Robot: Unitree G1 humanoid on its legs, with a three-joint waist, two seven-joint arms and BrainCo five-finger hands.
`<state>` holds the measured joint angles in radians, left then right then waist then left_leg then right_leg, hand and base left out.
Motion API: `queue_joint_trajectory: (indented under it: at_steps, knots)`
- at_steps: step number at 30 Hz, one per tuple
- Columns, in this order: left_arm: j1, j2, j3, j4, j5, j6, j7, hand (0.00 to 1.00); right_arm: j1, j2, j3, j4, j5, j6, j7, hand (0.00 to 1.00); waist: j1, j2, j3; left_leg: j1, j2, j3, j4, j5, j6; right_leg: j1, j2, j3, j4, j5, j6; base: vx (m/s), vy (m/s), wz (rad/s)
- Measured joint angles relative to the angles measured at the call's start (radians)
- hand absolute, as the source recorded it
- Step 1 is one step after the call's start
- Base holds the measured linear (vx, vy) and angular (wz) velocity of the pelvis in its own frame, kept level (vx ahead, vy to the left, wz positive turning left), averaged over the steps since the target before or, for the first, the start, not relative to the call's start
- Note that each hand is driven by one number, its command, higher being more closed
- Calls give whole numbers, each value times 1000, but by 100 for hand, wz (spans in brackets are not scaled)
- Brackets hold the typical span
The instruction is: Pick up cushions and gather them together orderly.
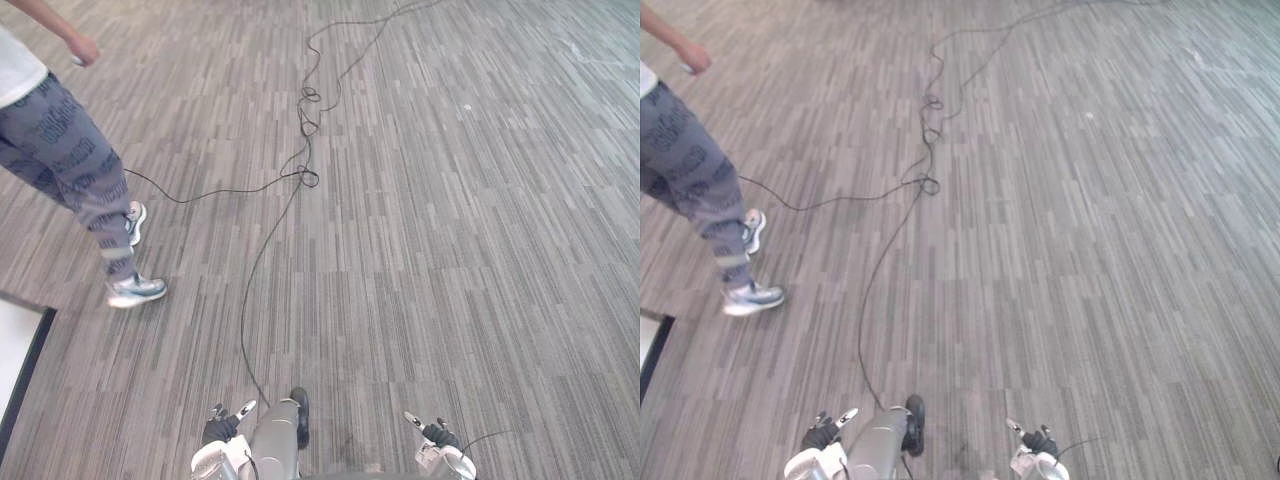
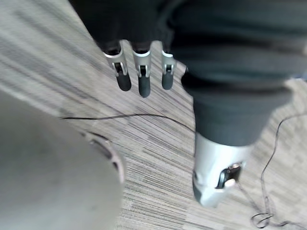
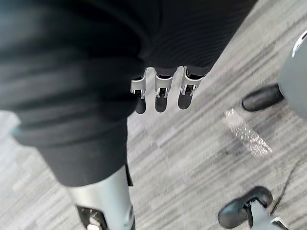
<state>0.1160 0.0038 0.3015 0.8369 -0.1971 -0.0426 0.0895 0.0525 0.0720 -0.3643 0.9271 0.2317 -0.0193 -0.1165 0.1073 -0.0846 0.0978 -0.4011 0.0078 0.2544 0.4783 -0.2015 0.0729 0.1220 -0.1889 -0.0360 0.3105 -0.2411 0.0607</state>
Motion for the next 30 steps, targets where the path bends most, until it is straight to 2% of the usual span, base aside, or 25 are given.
queue_joint_trajectory:
  at_steps: [1,3,5,6,7,9,10,11,12,13,14,15,16,17,18,19,20,21,22,23,25,27,28,29,30]
  knots:
    - [-4,9,-10,3,0,5,1,0,0,4,-1,-4,-4,0,0,0,0,-8,3,41,-7,7,-7,-8,13,-19,-5,18,88,41,29,588,258,-14]
    - [-6,23,-49,31,1,9,1,0,2,-4,2,-12,-37,-1,18,0,2,0,14,209,-5,7,-62,-68,13,-158,9,74,507,224,106,603,245,-38]
    - [-26,25,-54,48,1,11,1,0,20,-4,5,-15,-38,-7,19,0,-15,9,22,343,-10,-4,-117,-114,3,-281,14,35,804,191,87,465,122,-3]
    - [-42,11,-54,53,1,12,1,0,33,-3,5,-19,-38,-7,19,0,-29,15,24,427,-10,-17,-175,-136,0,-377,17,-24,886,143,39,528,87,9]
    - [-53,1,-54,61,0,12,1,0,35,-3,2,-38,-40,-6,19,0,-37,17,24,472,-10,-18,-212,-145,-4,-439,17,-64,890,109,15,443,56,2]
    - [-76,-23,-51,82,1,15,1,0,28,2,-14,-67,-58,-12,20,0,-66,24,29,566,2,-22,-273,-185,-14,-576,36,-178,749,37,-1,450,22,-1]
    - [-81,-27,-49,87,1,15,0,0,28,-6,-20,-67,-66,-14,19,0,-71,25,29,586,7,-24,-281,-192,-19,-599,46,-204,681,31,-2,483,-19,16]
    - [-99,-34,-45,101,2,15,0,0,28,-10,-31,-59,-73,-17,19,0,-86,32,33,634,18,-34,-306,-206,-20,-622,73,-247,492,40,-23,582,-64,39]
    - [-109,-42,-45,111,3,15,-1,0,27,-18,-34,-45,-74,-19,19,0,-100,43,34,670,31,-53,-328,-211,-23,-629,106,-261,336,70,-40,852,-132,74]
    - [-112,-35,-49,121,9,12,-5,0,26,-25,-40,-30,-74,-20,19,0,-117,46,37,721,30,-138,-326,-210,-27,-619,181,-215,60,222,-95,739,-118,60]
    - [-110,-36,-47,122,10,12,-5,0,32,-26,-41,-25,-74,-19,19,0,-118,49,38,726,36,-151,-322,-211,-28,-612,192,-206,47,264,-121,798,-141,38]
    - [-112,-49,-36,136,16,15,-5,0,9,-43,-46,-12,-77,-20,21,0,-117,102,37,738,78,-209,-286,-201,-37,-582,227,-228,40,297,-175,636,-90,10]
    - [-118,-59,-5,135,22,15,-9,0,-15,-44,-59,-8,-85,-17,20,0,-107,116,42,704,81,-250,-208,-123,-114,-579,217,-233,92,246,-191,947,-146,13]
    - [-122,-66,-4,133,22,14,-9,0,-14,-45,-65,-8,-92,-16,20,0,-105,118,44,691,68,-270,-160,-53,-115,-571,205,-237,124,220,-188,927,-146,27]
    - [-121,-76,-4,132,28,15,-8,0,-10,-54,-64,-9,-111,-13,20,0,-108,129,54,654,50,-286,-20,86,-134,-508,195,-253,134,169,-183,923,-146,19]
    - [-90,-76,7,119,30,13,-9,0,-5,-67,-41,-11,-113,-10,18,0,-105,150,57,529,79,-287,298,192,-234,-369,214,-244,52,116,-175,760,-76,16]
    - [-90,-76,11,117,30,13,-9,0,-6,-67,-39,-11,-112,-10,18,0,-105,152,58,513,84,-281,340,184,-237,-354,218,-241,41,111,-178,721,-6,-3]
    - [-93,-75,38,105,30,11,-9,0,-11,-65,-18,-9,-112,-10,18,0,-97,151,70,416,114,-234,514,131,-207,-268,241,-215,-6,69,-179,540,23,-13]
    - [-92,-69,43,99,30,10,-9,0,-17,-62,-2,-8,-110,-10,18,0,-90,142,80,360,130,-209,584,88,-164,-219,247,-198,-28,46,-187,636,17,-34]
    - [-82,-58,36,93,30,10,-10,0,-20,-46,23,-5,-105,-7,18,0,-68,123,89,271,144,-166,624,29,-123,-147,249,-160,-61,16,-180,481,11,-47]
    - [-67,-53,34,44,29,7,-14,0,-22,-24,43,3,-102,-5,18,0,-39,103,89,152,163,-102,568,-44,-111,-62,243,-114,-113,-5,-161,558,55,-81]
    - [-37,-46,35,18,29,5,-13,0,-33,2,72,3,-91,-2,19,0,-27,98,89,37,166,-66,319,-81,-108,43,212,-33,-163,-45,-121,753,203,-105]
    - [-26,-46,36,17,29,5,-12,0,-30,2,70,4,-81,1,20,0,-26,95,89,23,149,-75,200,-72,-110,75,189,-9,-170,-63,-102,842,342,-92]
    - [-20,-46,37,13,22,1,-12,0,-28,4,58,5,-73,1,19,0,-22,87,81,14,119,-109,42,13,-135,106,154,25,-177,-98,-76,727,344,-96]
    - [-12,-42,35,9,21,-3,-12,0,-22,3,56,6,-73,2,18,0,-9,72,68,21,88,-107,26,77,-133,122,119,74,-171,-117,-63,748,365,-85]
